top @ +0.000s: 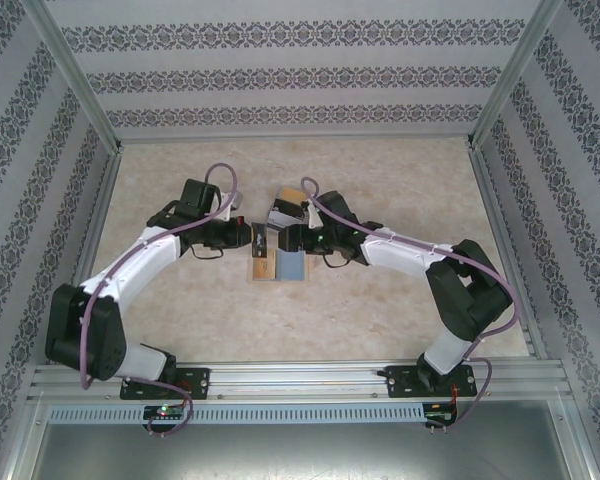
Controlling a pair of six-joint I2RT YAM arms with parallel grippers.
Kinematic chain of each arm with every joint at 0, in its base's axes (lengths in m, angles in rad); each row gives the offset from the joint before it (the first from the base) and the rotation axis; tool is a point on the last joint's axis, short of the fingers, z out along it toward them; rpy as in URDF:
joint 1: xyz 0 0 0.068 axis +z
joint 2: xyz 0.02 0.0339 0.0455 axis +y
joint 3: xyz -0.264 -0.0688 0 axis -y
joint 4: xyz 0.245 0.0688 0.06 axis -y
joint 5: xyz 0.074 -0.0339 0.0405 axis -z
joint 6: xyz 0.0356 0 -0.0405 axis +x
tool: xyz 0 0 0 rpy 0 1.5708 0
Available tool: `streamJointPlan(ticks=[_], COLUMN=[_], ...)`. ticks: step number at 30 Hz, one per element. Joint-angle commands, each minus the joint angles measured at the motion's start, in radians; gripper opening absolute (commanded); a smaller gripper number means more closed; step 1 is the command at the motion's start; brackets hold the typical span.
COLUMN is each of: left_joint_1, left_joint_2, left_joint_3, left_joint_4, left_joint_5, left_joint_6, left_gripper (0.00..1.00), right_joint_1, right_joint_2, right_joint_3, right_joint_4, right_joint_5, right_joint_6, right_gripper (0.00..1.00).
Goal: Take the credit cards out of the card holder
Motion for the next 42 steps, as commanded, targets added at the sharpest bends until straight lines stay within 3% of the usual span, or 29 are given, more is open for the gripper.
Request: streamJointPlan(ticks=[1, 9, 18, 27, 36, 42], left_joint_1=[0.007, 0.009, 0.019, 0.040, 0.052, 0.051], left_joint_2=[-0.063, -0.067, -0.069, -0.064, -0.064, -0.048], left_joint_3=[0.021, 0.076, 0.060, 0.019, -0.013, -0.020], left_joint_4=[0.056, 0.155, 0.319, 0.365, 0.393, 0.427], left_joint_5=[0.047, 0.158, 0.191, 0.191, 0.208, 0.245], left_joint_6=[-0.120, -0.275, -0.402, -0.449, -0.461, -0.479], left_gripper=[0.00, 0.00, 0.00, 0.00, 0.00, 0.00], right_joint_1=[-0.044, -0.126, -0.141, -0.149, -0.156, -0.151], right_joint_2=[-0.028, -0.052, 0.009, 0.020, 0.028, 0.042], right_joint_3=[-0.013, 0.006, 0.025, -0.017, -0.047, -0.035], right_joint_4=[0.115, 0.359, 0.567, 0.835, 0.852, 0.837], right_joint_5=[-0.164, -0.384, -0.510, -0.530, -0.528, -0.545], right_joint_6=[0.044, 0.221, 0.384, 0.511, 0.510, 0.502], right_gripper=[0.72, 0.81, 0.76, 0.52, 0.22, 0.21])
